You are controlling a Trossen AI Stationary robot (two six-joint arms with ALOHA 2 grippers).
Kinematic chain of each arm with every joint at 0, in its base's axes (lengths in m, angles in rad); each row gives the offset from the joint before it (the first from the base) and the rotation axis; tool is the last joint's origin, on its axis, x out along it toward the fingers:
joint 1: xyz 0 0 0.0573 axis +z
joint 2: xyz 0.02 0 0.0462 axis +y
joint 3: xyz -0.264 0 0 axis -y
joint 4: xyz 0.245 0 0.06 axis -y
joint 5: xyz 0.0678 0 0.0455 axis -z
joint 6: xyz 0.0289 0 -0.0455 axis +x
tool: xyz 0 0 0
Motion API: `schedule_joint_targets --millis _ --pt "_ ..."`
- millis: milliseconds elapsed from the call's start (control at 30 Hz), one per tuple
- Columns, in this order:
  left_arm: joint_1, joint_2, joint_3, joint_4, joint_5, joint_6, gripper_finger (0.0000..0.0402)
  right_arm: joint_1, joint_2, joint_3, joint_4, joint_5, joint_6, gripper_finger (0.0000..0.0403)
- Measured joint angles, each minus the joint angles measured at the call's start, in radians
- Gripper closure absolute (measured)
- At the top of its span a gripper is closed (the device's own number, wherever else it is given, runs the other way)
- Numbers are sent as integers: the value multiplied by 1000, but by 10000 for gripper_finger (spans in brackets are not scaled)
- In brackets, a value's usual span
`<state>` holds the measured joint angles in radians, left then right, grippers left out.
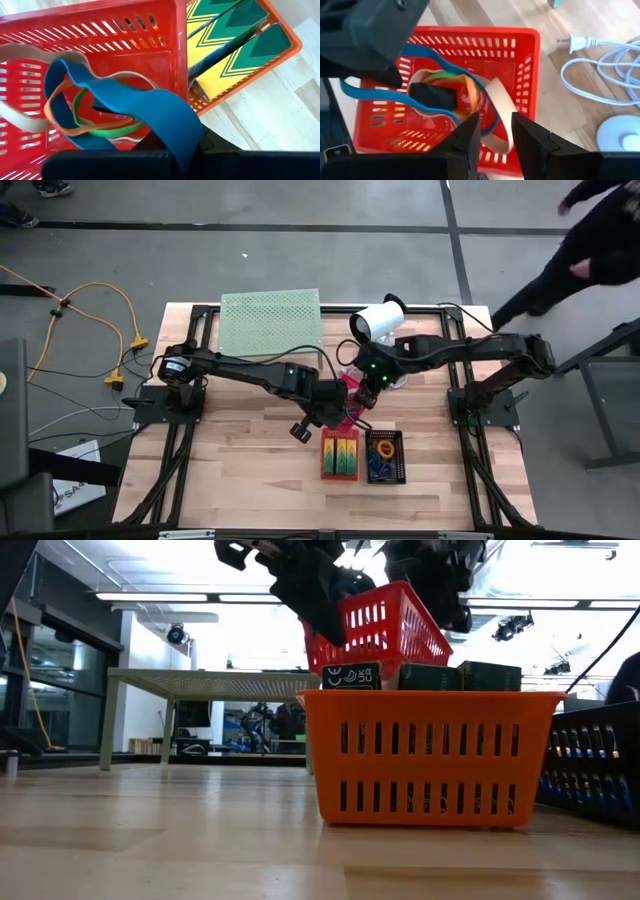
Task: Pick & Place Office Desk Supplies
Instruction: Put the red basket on the shelf
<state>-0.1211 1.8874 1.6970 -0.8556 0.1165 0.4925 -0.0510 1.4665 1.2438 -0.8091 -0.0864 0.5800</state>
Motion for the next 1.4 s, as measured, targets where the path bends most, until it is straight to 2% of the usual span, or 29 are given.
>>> schedule_joint_targets --millis 267,400,633,833,1100,1400 --pt "-3 -2 0 -6 0 -20 401 8 -77 -1 -38 23 -1 304" --pt "-10 -21 0 -19 -26 -22 401 -14 -123 0 -71 61 -1 304" --pt "-2 -51 0 -83 -49 -66 401 -64 -177 0 -104 62 -9 304" --pt "42 -68 0 -152 -79 -101 401 -69 -178 0 -109 62 -52 304" --pt "139 -136 0 -159 -83 -189 401 -69 -177 0 -107 59 -83 304" --pt "169 -181 0 -165 -81 -247 401 -69 -177 0 -81 58 -87 304"
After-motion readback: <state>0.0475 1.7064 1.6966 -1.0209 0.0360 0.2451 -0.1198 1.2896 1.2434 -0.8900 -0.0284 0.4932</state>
